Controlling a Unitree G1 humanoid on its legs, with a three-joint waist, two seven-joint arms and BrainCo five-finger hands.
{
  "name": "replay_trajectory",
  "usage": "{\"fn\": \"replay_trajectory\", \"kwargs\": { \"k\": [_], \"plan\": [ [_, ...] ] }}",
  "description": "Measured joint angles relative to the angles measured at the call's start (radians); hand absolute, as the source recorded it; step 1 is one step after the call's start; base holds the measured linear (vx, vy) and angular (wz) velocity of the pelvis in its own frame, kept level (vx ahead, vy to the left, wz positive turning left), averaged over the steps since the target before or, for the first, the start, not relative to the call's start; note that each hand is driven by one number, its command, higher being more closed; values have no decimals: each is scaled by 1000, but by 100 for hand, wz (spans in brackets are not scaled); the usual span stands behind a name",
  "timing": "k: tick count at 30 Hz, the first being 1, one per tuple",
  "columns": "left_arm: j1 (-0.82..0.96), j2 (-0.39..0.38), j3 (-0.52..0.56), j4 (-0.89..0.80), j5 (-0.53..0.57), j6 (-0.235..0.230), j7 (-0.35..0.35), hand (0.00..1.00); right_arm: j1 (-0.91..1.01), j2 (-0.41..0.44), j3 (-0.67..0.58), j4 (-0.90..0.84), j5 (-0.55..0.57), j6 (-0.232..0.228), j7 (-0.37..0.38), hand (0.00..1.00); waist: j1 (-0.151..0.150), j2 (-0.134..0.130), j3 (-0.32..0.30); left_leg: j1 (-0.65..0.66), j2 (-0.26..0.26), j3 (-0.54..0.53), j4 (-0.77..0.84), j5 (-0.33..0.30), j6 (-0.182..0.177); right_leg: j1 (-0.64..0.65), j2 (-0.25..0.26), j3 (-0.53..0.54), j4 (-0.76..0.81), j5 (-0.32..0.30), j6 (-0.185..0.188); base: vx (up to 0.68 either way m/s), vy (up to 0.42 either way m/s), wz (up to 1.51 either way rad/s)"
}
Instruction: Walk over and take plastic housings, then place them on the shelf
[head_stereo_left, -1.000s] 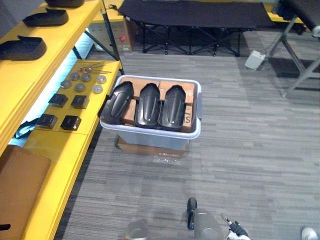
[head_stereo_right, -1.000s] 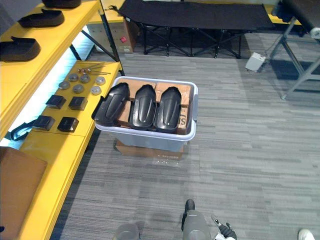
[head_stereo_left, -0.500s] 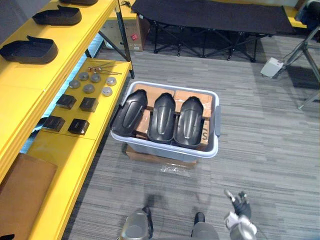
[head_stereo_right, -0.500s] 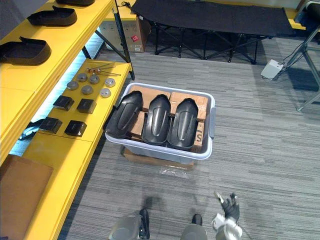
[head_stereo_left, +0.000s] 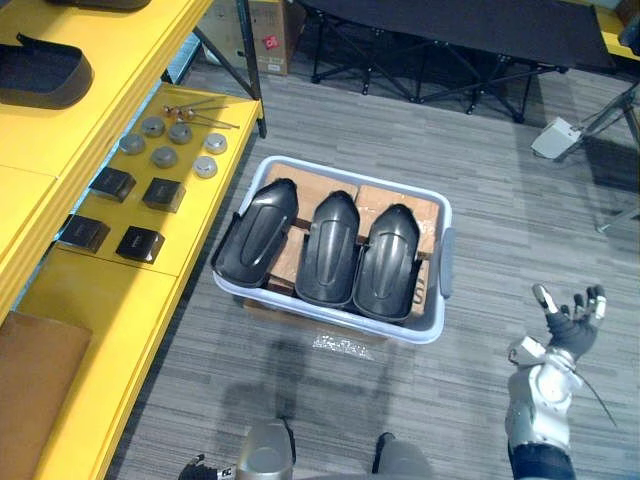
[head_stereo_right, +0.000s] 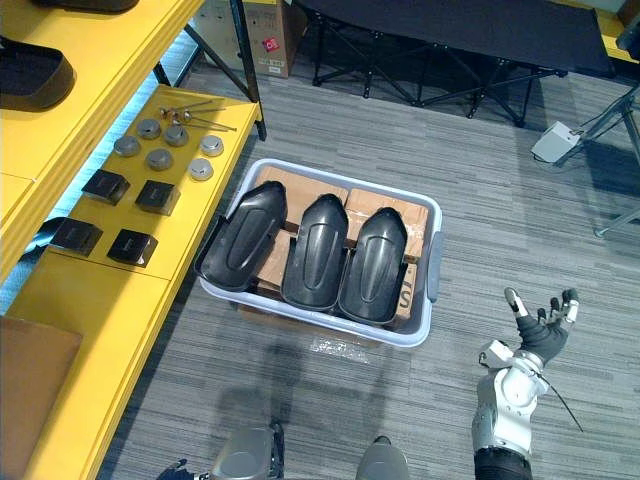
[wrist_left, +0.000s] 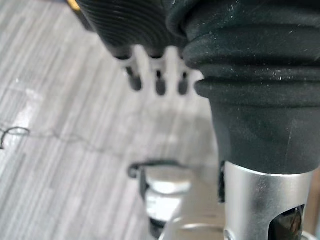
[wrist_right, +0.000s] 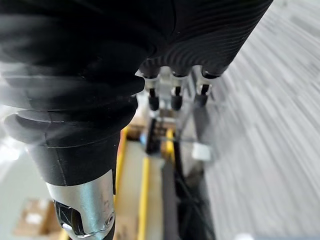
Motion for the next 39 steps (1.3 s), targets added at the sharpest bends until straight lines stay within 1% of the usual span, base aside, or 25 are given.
{"fn": "replay_trajectory", "kwargs": {
  "k": [1,2,3,4,5,7,8,9,10,11,12,13,14,16,18,20,22,24,25,26,27,29,30,33,39],
  "plan": [
    [-13,-6,2,2,0,-10,4,0,-29,-17,16,15,2,12,6,0,6,17,18,-9,13,-14,8,0,0,-46,21,8,30,-78,-6,13,-77,-5],
    [-31,-4,6,2,0,-15,6,0,-63,-32,26,27,8,19,15,0,9,15,24,-41,24,-25,35,0,0,-55,53,10,-85,-92,-18,-19,-183,12],
    [-45,16,14,-3,1,-34,-3,0,-103,-54,45,34,21,29,18,0,11,-7,51,-83,8,-26,89,-1,-2,-79,52,1,-157,19,-41,-14,-185,29],
    [-53,8,19,-15,1,-46,-8,0,-148,-86,56,65,33,35,21,0,7,15,81,-101,14,-46,124,-5,-9,-76,52,-18,-139,3,-44,-9,-165,30],
    [-60,-11,20,-21,2,-55,-3,0,-195,-111,60,114,38,41,21,0,5,37,86,-134,15,-66,138,-2,-13,-99,58,-24,-126,4,-47,7,-40,23],
    [-69,-27,19,0,2,-62,3,0,-238,-125,63,155,38,57,28,0,3,56,87,-161,14,-80,132,1,-20,-127,55,-42,-109,0,-54,39,-7,30],
    [-71,-26,15,15,1,-66,1,0,-246,-125,73,163,44,72,33,0,4,57,89,-177,8,-81,156,10,-35,-130,50,-46,-95,-9,-65,53,1,32],
    [-70,-26,15,17,0,-67,-1,0,-246,-125,83,164,53,78,38,0,5,57,89,-196,5,-85,195,24,-53,-130,45,-47,-87,-10,-68,62,65,39],
    [-76,-21,17,16,1,-77,-11,0,-251,-124,92,165,60,84,42,0,8,41,106,-271,-15,-112,289,34,-55,-126,17,-49,-53,-21,-73,53,115,54],
    [-94,-17,-15,23,4,-76,-8,0,-267,-126,100,184,59,85,39,0,4,52,109,-278,-47,-133,113,8,-45,-132,-7,-51,-9,-31,-62,42,111,59],
    [-97,-23,-37,31,4,-76,-7,0,-272,-134,106,187,59,89,39,0,-2,59,107,-279,-44,-134,29,99,-45,-143,-5,-56,21,-42,-48,40,119,50],
    [-122,-17,-50,43,2,-76,0,0,-290,-129,132,194,57,96,39,0,6,48,120,-295,-61,-127,64,84,-27,-170,-27,-45,90,-78,-40,7,120,36],
    [-148,1,-60,52,2,-76,-4,0,-308,-127,159,204,55,104,39,0,20,35,128,-327,-72,-132,83,85,-26,-198,-37,-41,103,-83,-40,-4,143,29],
    [-176,8,-73,50,1,-77,-4,0,-351,-110,171,206,48,105,39,0,35,23,135,-371,-77,-134,95,85,-26,-225,-38,-41,93,-82,-41,-35,114,14],
    [-181,0,-92,51,-2,-76,3,0,-387,-98,171,227,36,105,37,0,36,20,138,-388,-81,-131,103,85,-26,-232,-41,-40,82,-82,-41,-30,61,-4],
    [-185,-15,-100,54,2,-76,13,0,-396,-91,208,210,25,106,36,0,34,20,138,-385,-83,-129,100,87,-22,-234,-44,-39,83,-82,-40,-58,23,-7],
    [-186,-20,-103,64,-3,-76,26,0,-382,-76,227,169,-3,120,28,0,32,20,138,-388,-76,-126,91,88,-21,-248,-39,-36,84,-82,-40,-78,-16,-16],
    [-197,-26,-124,84,-11,-75,39,0,-363,-61,256,114,-16,152,2,0,31,20,138,-396,-69,-114,74,90,-20,-267,-34,-27,81,-82,-40,-103,-28,-22],
    [-207,-25,-132,91,-11,-74,41,0,-345,-40,262,83,-37,172,-16,0,28,18,139,-399,-68,-105,63,96,-21,-275,-35,-19,71,-88,-31,-96,-26,-16],
    [-207,-25,-133,91,-10,-74,43,0,-337,-31,273,72,-47,179,-32,0,26,17,140,-400,-68,-104,60,100,-22,-278,-34,-14,66,-90,-28,-149,-56,-21],
    [-207,-25,-136,94,-10,-73,48,0,-299,-4,303,39,-88,198,-83,0,16,17,140,-402,-63,-99,51,109,-23,-285,-30,-9,60,-89,-21,-108,-51,-14],
    [-207,-25,-137,96,-10,-71,55,0,-262,14,310,10,-111,215,-124,0,10,17,140,-402,-62,-99,45,114,-25,-289,-29,-8,56,-89,-21,-78,-35,-5],
    [-207,-25,-137,97,-18,-72,64,0,-233,32,316,-16,-142,236,-178,0,4,16,140,-410,-57,-98,44,117,-26,-299,-24,-2,57,-88,-21,-48,-19,-3],
    [-209,-21,-137,98,-22,-74,72,0,-212,47,316,-30,-163,267,-247,0,-6,5,146,-418,-49,-78,41,121,-26,-318,-15,18,55,-80,-20,-32,-4,-15],
    [-208,-18,-138,103,-51,-71,77,0,-151,62,313,-86,-168,339,-313,0,-22,-4,150,-417,-47,-69,31,126,-21,-316,-14,28,31,-60,-18,38,9,-7]
  ]
}}
